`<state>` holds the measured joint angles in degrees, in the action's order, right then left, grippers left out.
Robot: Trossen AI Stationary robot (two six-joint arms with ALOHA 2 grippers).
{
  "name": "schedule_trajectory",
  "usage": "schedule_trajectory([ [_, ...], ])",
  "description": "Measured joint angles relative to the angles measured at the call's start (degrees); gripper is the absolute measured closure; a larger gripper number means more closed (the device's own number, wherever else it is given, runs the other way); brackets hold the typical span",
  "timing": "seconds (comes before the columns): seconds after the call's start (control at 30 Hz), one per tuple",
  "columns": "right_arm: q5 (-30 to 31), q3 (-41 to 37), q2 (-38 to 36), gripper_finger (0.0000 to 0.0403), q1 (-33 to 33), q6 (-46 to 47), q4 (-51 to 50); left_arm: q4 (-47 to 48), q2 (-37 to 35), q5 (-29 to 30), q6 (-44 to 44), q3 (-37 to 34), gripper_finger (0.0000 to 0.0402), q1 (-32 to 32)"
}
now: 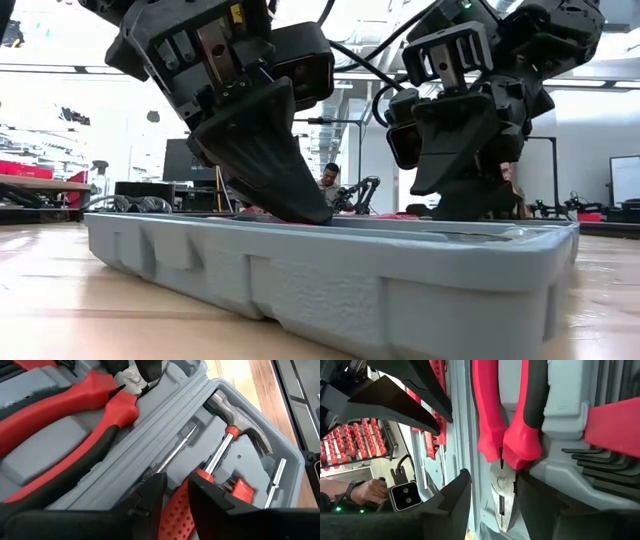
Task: Prefit tool cases
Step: Move the black glove to the upper right of the table
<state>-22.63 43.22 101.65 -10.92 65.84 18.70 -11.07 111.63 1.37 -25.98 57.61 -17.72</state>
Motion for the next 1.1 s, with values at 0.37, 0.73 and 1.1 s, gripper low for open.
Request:
schedule_trajectory([
  [0.37,3.2,0.9,-8.1,0.0271,0.6,-2.3,13.1,-1.1,0.0,1.3,-0.2,-1.4,0.0315,0.1],
  [0.73,2.9,0.6,-8.2,0.0271,1.6,-3.1,9.8,-0.7,0.0,2.9,-0.2,-1.4,0.0315,0.3],
  [1.1,9.8,0.4,-9.6,0.0271,5.3,-11.4,-14.2,-0.7,0.1,3.6,-1.7,-1.4,0.0315,0.4],
])
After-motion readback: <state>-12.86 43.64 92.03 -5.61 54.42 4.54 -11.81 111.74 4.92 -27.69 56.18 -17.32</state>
